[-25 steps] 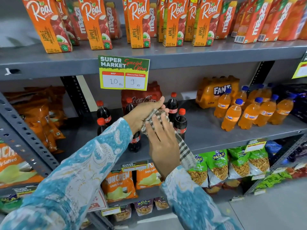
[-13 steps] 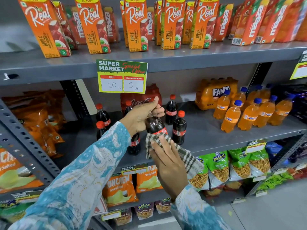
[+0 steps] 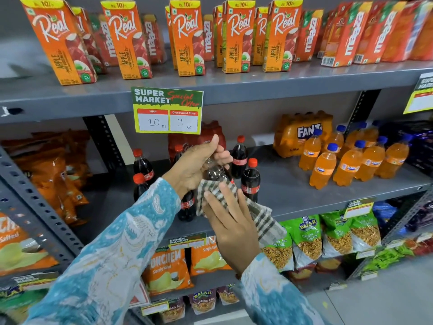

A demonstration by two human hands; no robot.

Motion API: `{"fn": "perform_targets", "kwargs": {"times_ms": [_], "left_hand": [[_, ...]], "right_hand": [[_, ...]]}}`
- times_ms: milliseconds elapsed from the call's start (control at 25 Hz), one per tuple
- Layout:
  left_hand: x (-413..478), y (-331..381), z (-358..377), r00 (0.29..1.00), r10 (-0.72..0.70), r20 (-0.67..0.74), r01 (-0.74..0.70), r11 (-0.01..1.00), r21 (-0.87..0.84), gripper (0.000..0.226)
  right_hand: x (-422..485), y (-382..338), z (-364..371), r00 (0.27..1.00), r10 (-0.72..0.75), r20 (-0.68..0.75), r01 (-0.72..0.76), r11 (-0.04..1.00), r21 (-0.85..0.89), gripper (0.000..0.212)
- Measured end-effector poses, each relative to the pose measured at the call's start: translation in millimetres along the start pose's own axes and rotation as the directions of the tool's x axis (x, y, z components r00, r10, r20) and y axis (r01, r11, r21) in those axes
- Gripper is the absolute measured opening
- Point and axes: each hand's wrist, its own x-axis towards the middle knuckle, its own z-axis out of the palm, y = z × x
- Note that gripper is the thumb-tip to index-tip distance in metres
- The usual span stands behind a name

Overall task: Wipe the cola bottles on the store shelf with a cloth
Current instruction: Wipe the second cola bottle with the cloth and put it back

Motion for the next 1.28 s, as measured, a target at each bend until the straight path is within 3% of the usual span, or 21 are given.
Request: {"fn": "perform_targets", "kwargs": {"times_ms": [160, 280, 400, 520, 680, 880, 1080, 1280], "left_hand": [[2, 3, 0, 0.999, -0.038, -0.012, 0.038, 0.999, 0.032, 0.031], [5, -3, -5, 0.999, -0.032, -0.034, 0.035, 0.997, 0.073, 0.028], [4, -5, -8, 0.996, -0.082, 0.030, 0.079, 0.992, 0.095, 0.028], [4, 0, -4, 0.997, -0.070, 0.015, 0.070, 0.997, 0.012, 0.026], [5, -3, -2, 0.997, -0.046, -0.068, 0.050, 0.997, 0.054, 0.029], [12, 0, -11, 0.994, -0.027, -0.101, 0.030, 0.999, 0.027, 0.029], [11, -4, -8, 0.991, -0.080, -0.109, 0.089, 0.993, 0.079, 0.024], [13, -10, -5, 0.984, -0.142, -0.109, 0.150, 0.986, 0.071, 0.028]], "right_hand": [[-25, 5, -1, 0.997, -0.003, 0.079, -0.006, 0.994, 0.112, 0.047], [-1, -3, -8, 0.996, 0.074, -0.049, -0.063, 0.979, 0.196, 0.037], [50, -1, -4, 0.981, 0.155, -0.119, -0.142, 0.984, 0.110, 0.028], [41, 2, 5, 0.991, 0.117, -0.060, -0.117, 0.993, 0.006, 0.031], [-3, 0, 5, 1.000, -0.012, 0.007, 0.012, 1.000, -0.004, 0.038], [-24, -2, 4, 0.995, 0.037, 0.097, -0.043, 0.997, 0.066, 0.057], [37, -2, 14, 0.979, 0.190, -0.075, -0.183, 0.979, 0.094, 0.027], [34, 4, 21, 0.984, 0.180, -0.011, -0.179, 0.981, 0.071, 0.023]]}}
